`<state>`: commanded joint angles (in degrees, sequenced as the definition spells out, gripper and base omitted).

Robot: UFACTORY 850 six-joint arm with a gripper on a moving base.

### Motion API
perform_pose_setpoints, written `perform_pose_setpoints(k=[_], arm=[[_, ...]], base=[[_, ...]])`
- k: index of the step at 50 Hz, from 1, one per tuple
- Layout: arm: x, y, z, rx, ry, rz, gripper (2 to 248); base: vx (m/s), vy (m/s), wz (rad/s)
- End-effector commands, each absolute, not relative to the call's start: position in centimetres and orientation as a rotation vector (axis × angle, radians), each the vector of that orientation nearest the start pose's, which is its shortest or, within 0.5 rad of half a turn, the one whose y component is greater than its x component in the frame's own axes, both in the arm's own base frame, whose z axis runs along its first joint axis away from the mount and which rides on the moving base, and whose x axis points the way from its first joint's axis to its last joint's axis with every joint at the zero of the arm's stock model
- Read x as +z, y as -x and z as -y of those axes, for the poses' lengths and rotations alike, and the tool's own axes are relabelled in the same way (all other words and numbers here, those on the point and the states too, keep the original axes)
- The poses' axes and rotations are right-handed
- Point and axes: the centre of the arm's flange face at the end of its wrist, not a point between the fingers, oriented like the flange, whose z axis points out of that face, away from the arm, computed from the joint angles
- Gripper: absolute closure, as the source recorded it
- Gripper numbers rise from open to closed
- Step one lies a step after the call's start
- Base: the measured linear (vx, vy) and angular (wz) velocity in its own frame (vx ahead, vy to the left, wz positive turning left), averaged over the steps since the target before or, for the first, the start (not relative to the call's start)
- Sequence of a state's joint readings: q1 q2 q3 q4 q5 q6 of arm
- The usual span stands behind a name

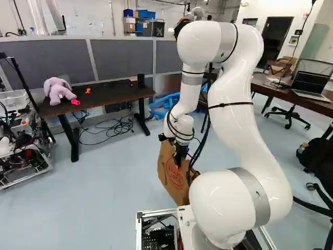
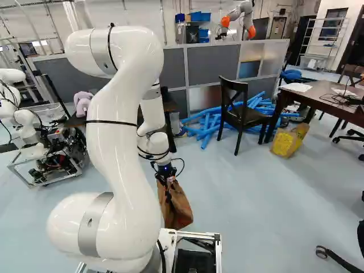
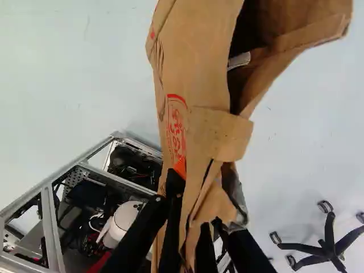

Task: Pick up the bag on the ground and place it on the table

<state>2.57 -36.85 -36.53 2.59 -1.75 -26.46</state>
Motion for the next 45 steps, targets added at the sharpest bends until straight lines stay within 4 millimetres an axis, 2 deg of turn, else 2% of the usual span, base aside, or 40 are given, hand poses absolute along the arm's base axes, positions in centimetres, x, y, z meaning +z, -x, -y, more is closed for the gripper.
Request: perform_pose_setpoints(k=[13, 45], arm=[[17.9, -37.1, -1.7, 0.039, 3.054, 0.704, 229], [22.7, -36.0, -1.4, -0.049, 3.046, 0.798, 229]], base=[[0.000, 0.000, 0.000], [0.000, 0.000, 0.000]])
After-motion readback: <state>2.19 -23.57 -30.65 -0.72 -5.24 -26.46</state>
